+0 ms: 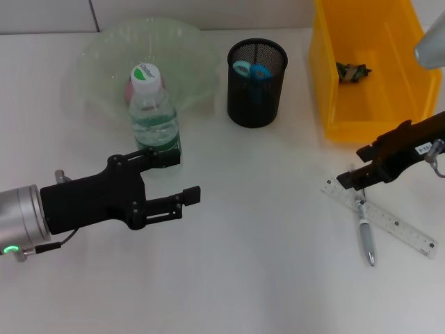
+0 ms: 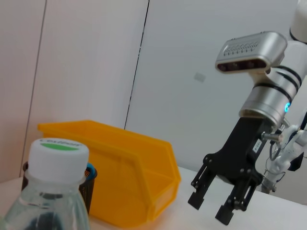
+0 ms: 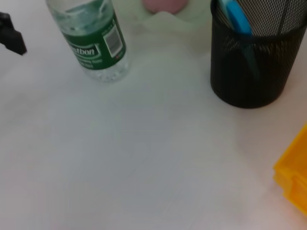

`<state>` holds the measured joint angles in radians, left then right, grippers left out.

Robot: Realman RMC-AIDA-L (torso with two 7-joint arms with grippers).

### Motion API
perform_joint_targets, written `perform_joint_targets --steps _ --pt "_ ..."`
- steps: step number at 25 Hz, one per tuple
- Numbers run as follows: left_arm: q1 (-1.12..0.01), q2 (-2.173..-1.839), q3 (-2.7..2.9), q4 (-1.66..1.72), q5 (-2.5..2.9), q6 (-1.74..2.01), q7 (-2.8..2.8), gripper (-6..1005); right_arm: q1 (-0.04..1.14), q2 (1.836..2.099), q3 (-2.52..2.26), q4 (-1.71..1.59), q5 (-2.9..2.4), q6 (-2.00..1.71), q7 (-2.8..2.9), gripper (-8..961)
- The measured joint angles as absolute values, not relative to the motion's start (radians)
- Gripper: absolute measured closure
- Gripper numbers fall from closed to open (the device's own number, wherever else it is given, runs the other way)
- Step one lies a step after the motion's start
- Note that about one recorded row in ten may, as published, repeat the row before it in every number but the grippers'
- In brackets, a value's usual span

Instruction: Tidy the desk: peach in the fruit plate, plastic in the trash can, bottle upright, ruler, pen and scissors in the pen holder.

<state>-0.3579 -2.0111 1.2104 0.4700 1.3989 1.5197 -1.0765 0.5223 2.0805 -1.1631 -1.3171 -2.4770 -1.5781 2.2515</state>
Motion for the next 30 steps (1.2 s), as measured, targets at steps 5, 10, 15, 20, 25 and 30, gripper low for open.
perform_joint_targets --steps 5,10,15,20,25,30 --pt "-0.359 -2.011 1.21 0.469 1.399 1.516 -1.077 214 0.551 2.079 -1.18 -1.236 -2.479 -1.559 2.225 268" --pt "-0.36 -2.014 1.21 0.469 1.399 1.513 -1.077 214 0.572 2.078 -1.207 -1.175 -2.486 -1.52 2.219 268" --pt "-0.361 -2.017 1.21 0.469 1.399 1.513 -1.077 214 0.593 2.079 -1.21 -1.116 -2.493 -1.476 2.213 269" --pt "-0.361 -2.017 1.21 0.469 1.399 1.512 -1.077 214 0.615 2.08 -1.212 -1.058 -2.494 -1.447 2.2 269" --pt "-0.36 -2.017 1.21 0.469 1.399 1.512 -1.077 214 0.626 2.08 -1.212 -1.023 -2.495 -1.428 2.189 319" --pt "-0.36 -2.017 1.21 0.469 1.399 1.512 -1.077 214 0.631 2.08 -1.212 -1.001 -2.496 -1.41 2.188 381"
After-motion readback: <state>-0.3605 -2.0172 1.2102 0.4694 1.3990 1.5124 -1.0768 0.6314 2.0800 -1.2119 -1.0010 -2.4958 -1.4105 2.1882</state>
